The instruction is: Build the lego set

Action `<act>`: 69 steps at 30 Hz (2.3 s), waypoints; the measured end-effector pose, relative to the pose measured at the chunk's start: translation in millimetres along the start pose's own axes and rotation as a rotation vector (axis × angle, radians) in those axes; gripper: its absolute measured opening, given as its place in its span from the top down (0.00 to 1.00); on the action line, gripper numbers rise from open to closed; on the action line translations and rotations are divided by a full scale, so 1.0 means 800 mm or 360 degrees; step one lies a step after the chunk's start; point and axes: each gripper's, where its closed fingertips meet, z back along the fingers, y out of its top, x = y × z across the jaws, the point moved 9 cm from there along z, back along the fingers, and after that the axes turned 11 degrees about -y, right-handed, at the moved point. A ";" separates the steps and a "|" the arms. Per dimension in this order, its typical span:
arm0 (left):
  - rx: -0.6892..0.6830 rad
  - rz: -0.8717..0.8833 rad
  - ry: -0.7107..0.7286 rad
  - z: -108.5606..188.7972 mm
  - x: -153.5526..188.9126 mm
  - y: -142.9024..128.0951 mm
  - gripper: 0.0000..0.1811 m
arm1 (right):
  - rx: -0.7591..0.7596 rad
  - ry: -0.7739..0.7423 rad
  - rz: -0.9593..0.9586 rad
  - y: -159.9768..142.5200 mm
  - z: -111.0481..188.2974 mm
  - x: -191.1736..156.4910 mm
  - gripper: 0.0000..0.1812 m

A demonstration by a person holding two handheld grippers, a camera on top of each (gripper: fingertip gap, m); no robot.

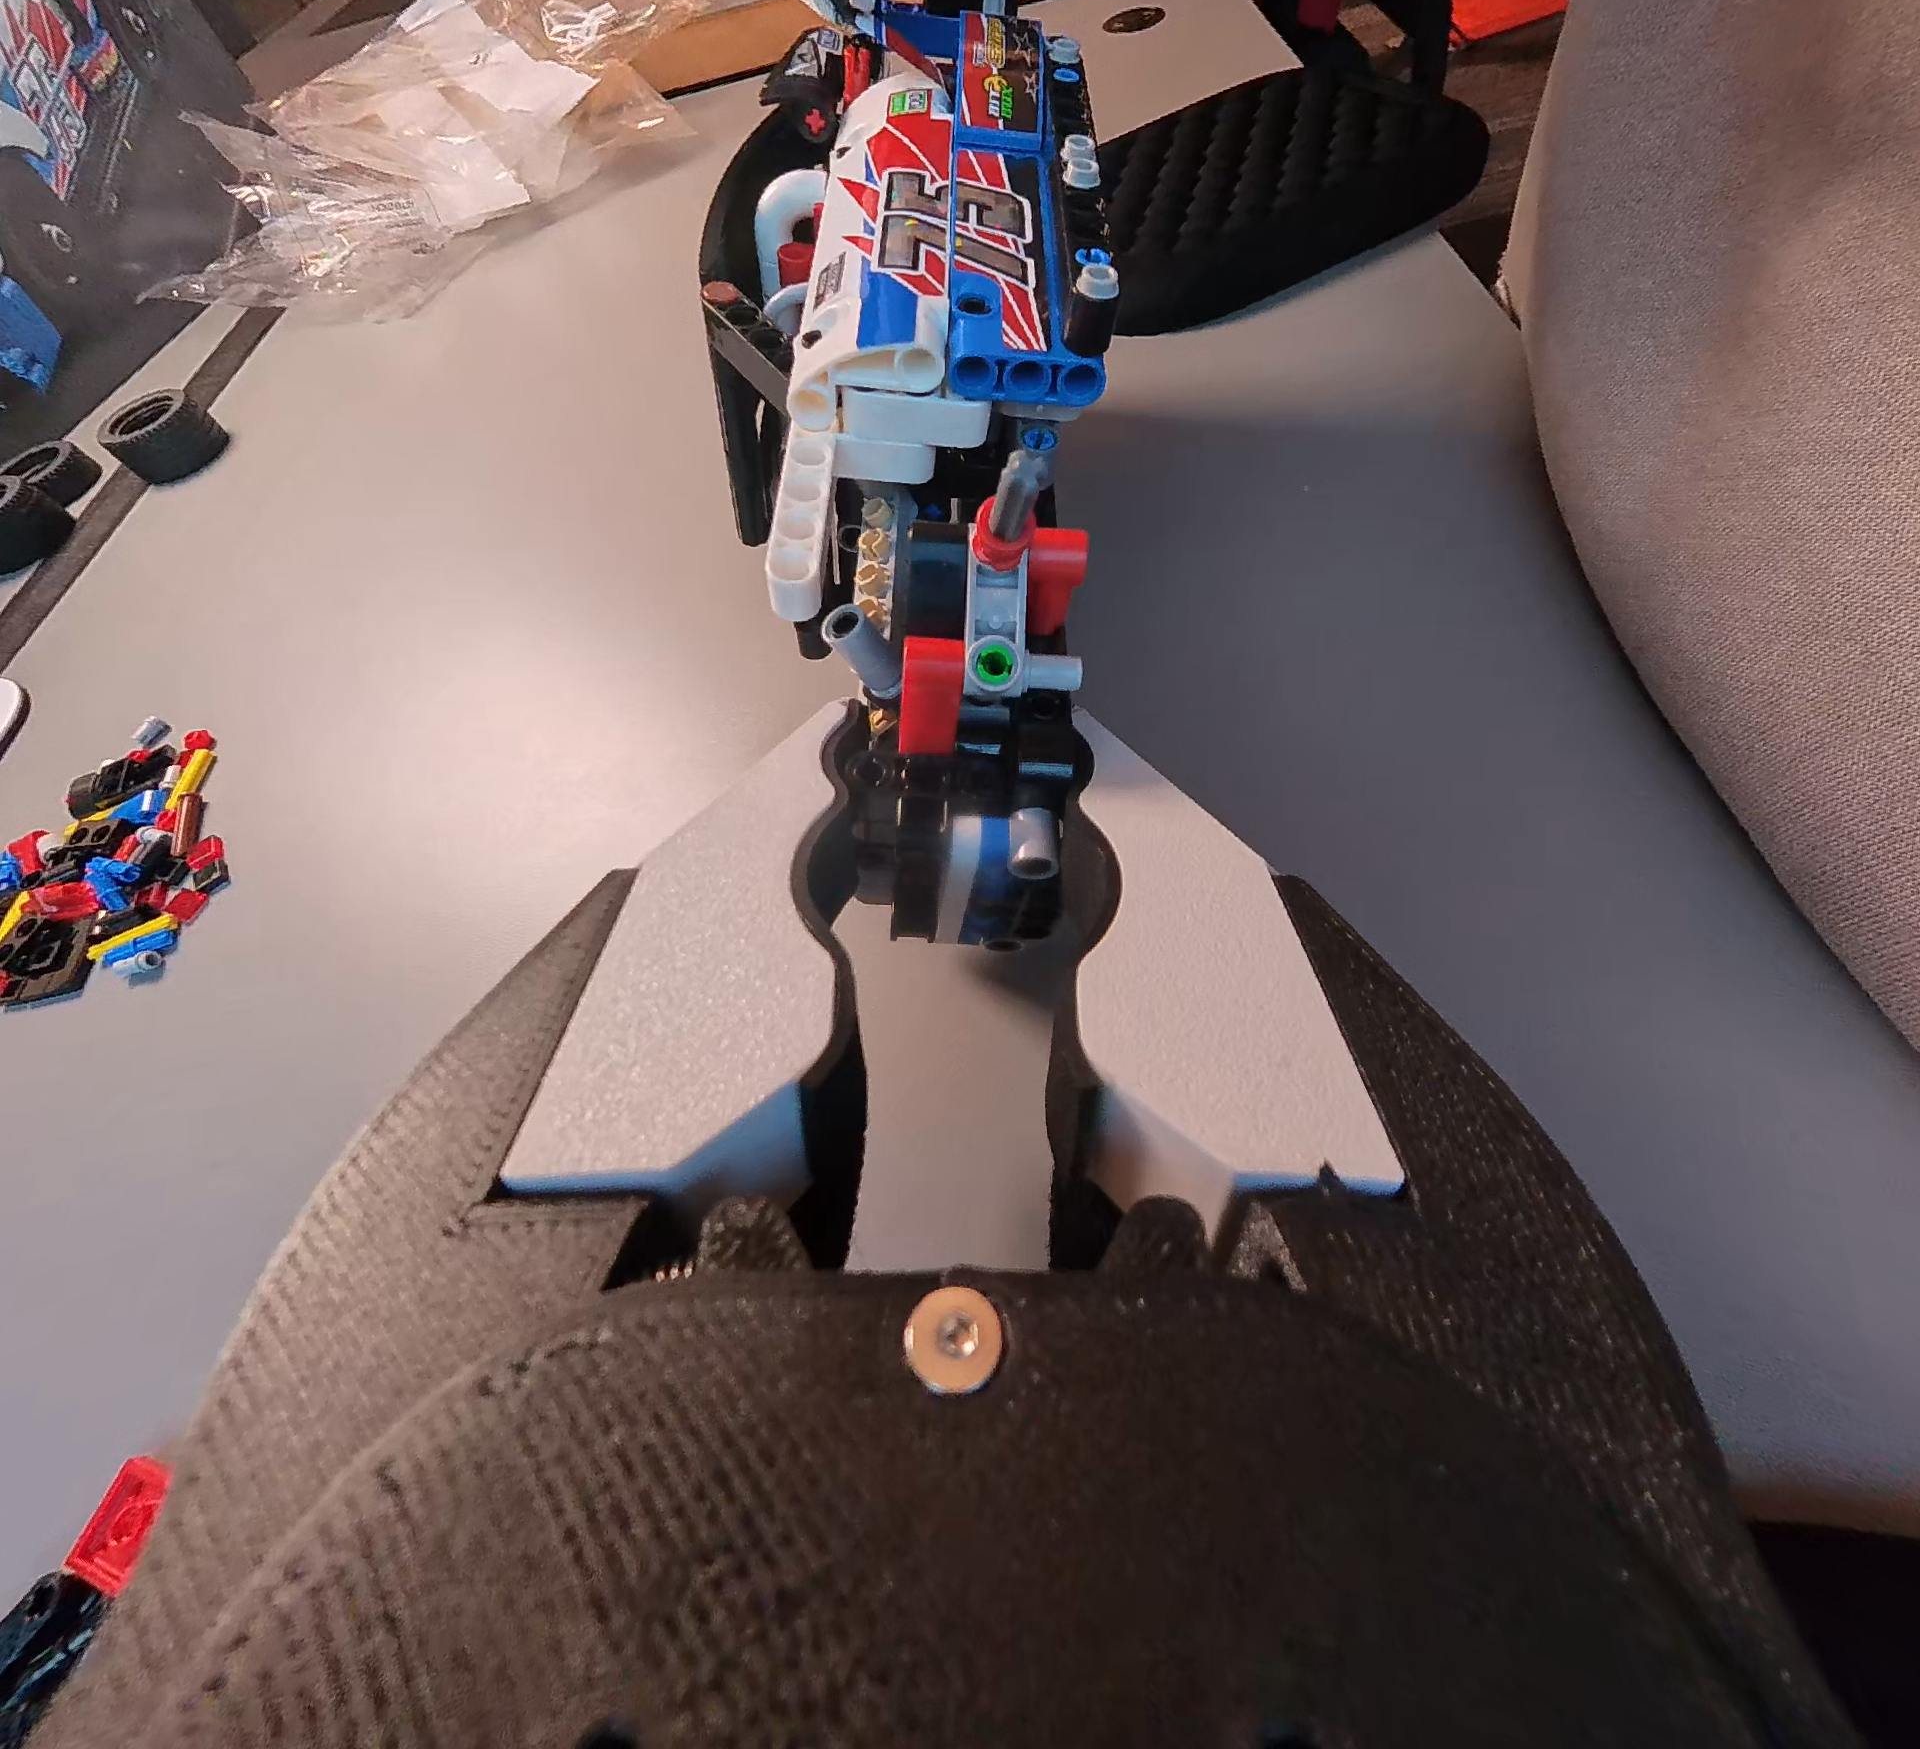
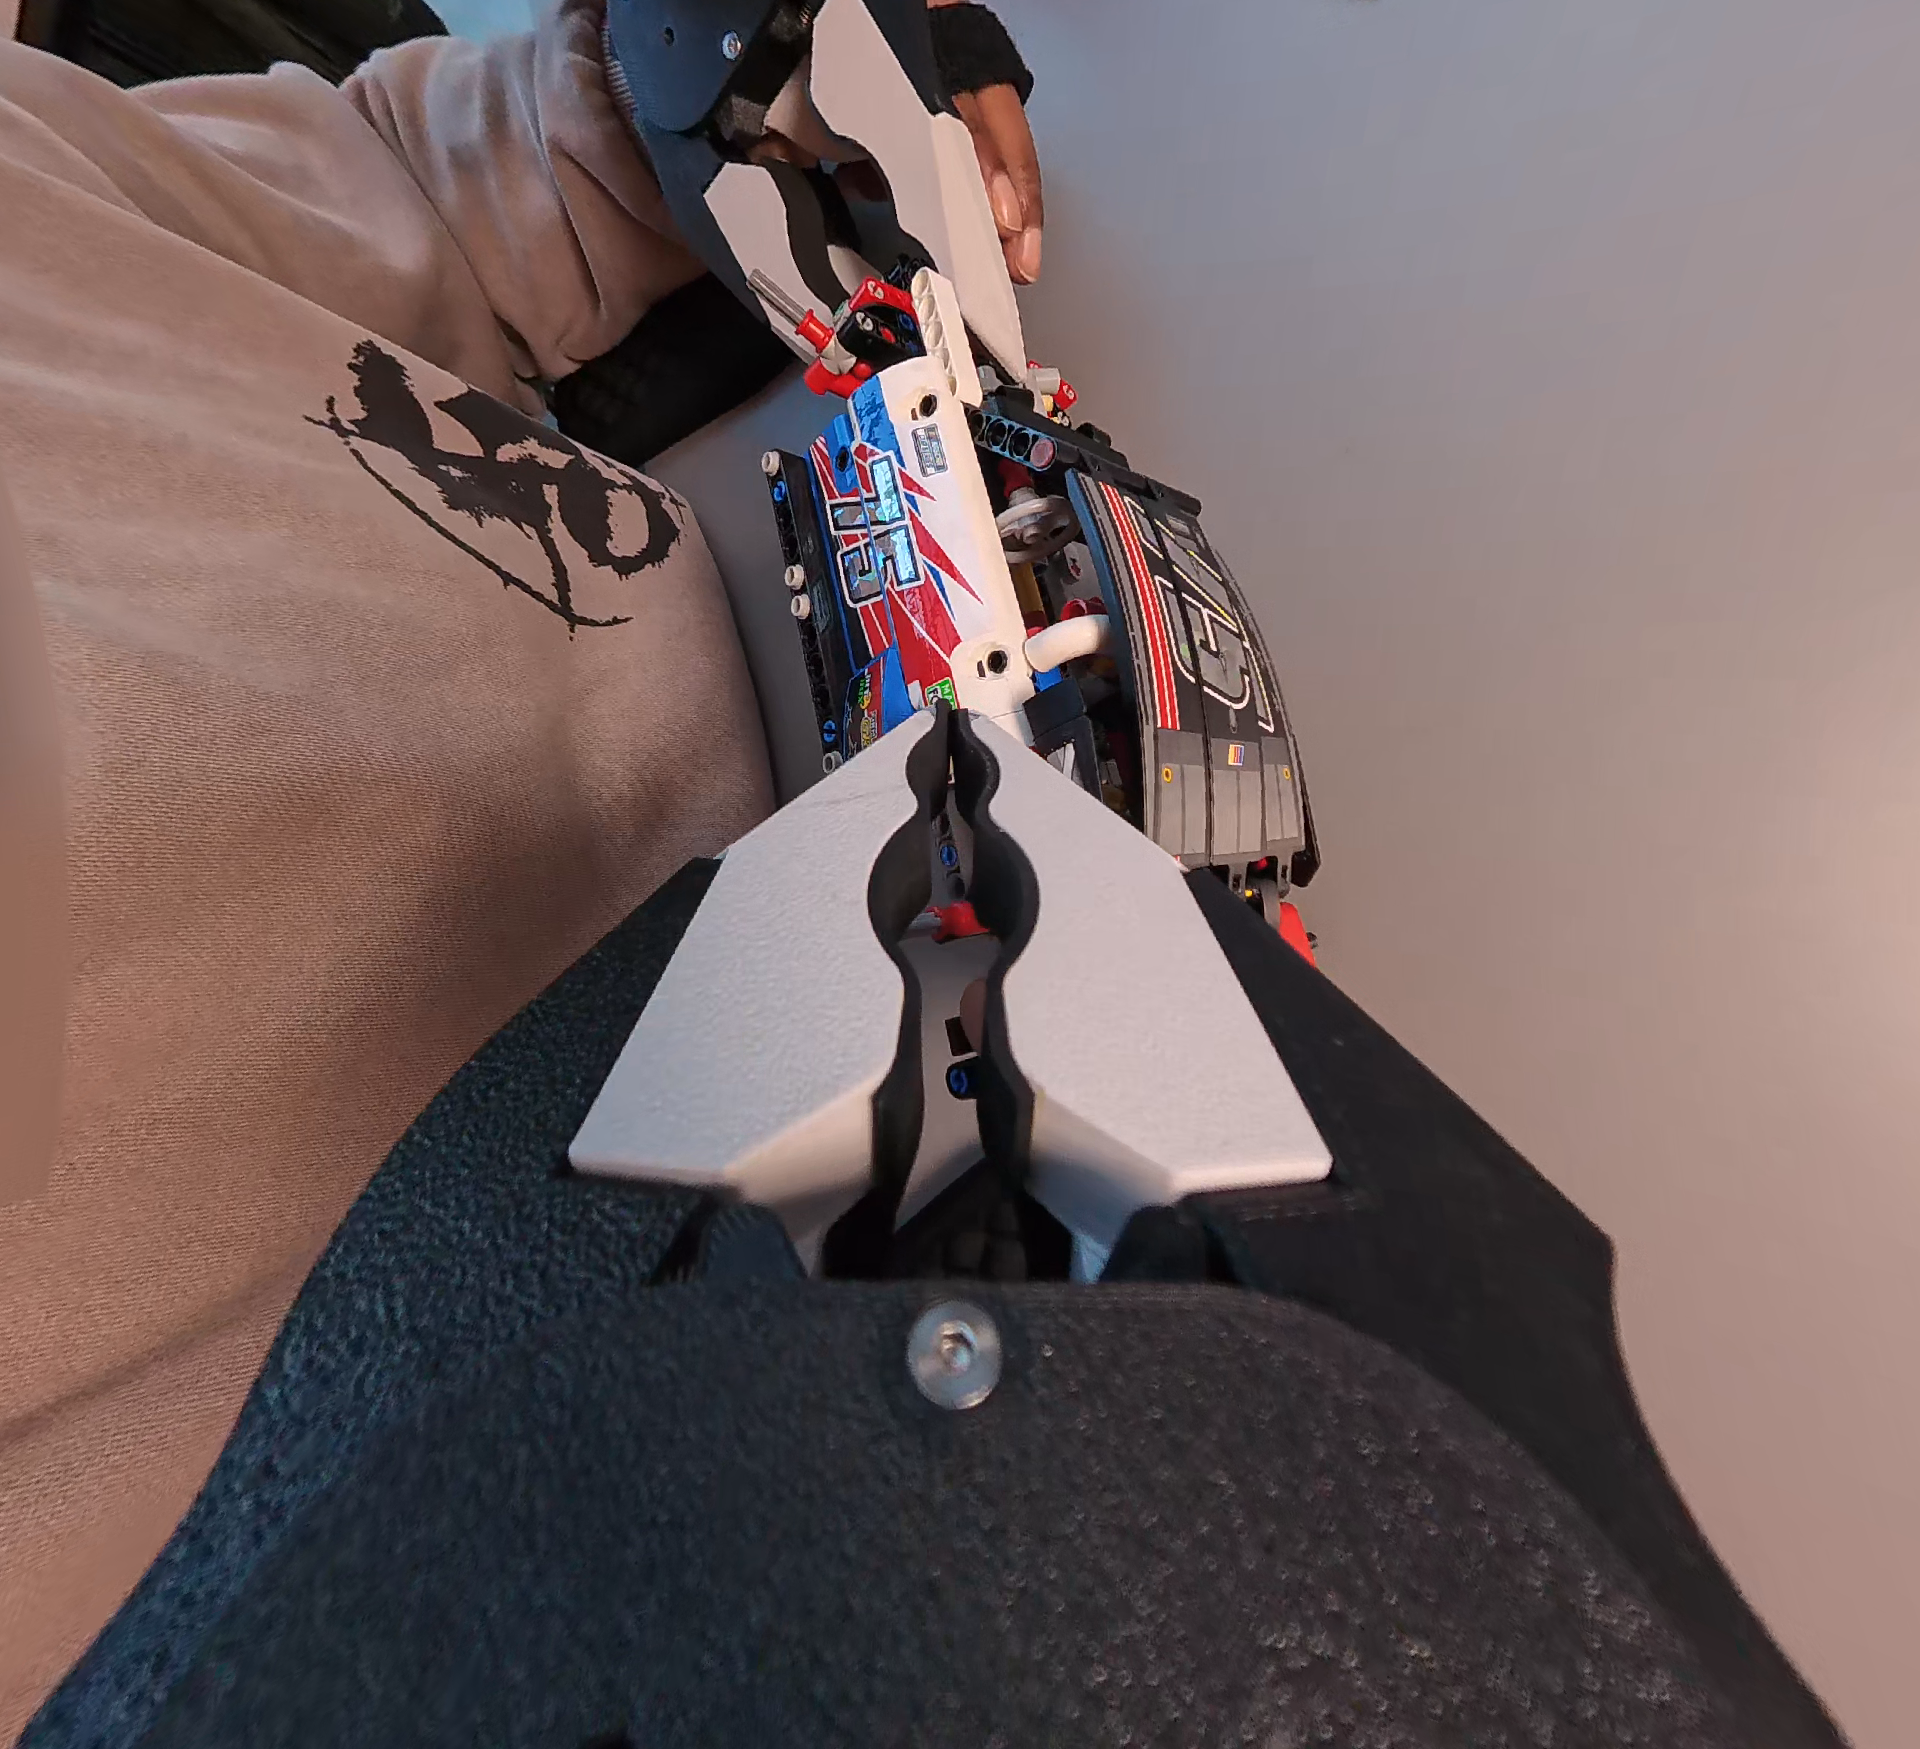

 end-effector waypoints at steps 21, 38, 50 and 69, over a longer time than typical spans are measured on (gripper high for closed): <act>-0.0005 0.0002 0.0000 0.000 0.001 0.000 0.82 | -0.0001 0.0005 -0.0017 0.002 0.002 0.002 1.00; -0.0011 -0.0002 0.0003 0.000 0.002 0.000 0.82 | -0.0042 -0.0075 0.0395 0.002 0.001 -0.013 1.00; -0.0031 0.0017 0.0014 0.000 0.001 0.001 0.82 | 0.0009 -0.0061 0.0595 -0.006 0.008 -0.030 1.00; -0.0025 -0.0002 0.0015 0.000 0.002 0.000 0.82 | 0.0006 0.0165 0.0119 0.002 0.009 -0.003 1.00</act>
